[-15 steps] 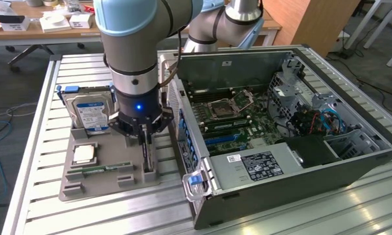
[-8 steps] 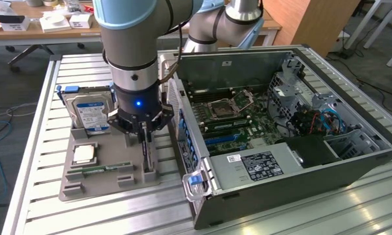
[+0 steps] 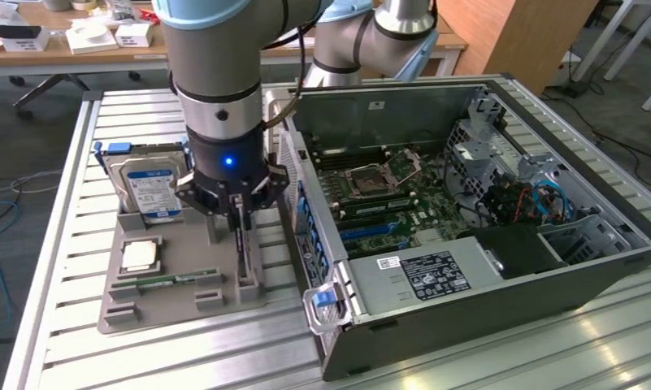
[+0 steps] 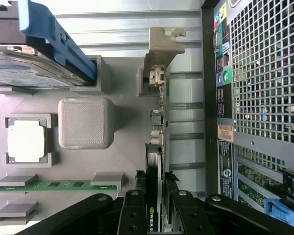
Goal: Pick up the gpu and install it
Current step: 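Pick up the gpu and move the gpu toward the slot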
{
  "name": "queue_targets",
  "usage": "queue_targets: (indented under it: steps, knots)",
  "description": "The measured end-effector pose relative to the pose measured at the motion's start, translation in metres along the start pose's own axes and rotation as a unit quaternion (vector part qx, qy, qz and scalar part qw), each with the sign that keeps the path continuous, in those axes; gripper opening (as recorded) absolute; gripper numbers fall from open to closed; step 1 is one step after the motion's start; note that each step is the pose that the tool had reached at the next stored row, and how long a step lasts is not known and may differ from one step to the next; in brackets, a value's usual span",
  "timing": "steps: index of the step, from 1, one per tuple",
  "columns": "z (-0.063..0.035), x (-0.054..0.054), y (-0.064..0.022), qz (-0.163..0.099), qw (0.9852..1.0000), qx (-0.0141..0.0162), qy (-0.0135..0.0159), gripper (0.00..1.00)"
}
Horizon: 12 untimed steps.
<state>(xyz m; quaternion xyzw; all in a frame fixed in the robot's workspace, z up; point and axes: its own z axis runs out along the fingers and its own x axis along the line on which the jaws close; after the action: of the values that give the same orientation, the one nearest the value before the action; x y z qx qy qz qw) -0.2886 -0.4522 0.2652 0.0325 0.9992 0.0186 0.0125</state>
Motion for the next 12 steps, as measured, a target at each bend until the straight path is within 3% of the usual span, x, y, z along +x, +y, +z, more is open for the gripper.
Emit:
queue_targets:
  steps: [12]
  knots:
    - [-0.0411, -0.001, 0.0016, 0.0, 1.0, 0.0003, 0.0, 0.25]
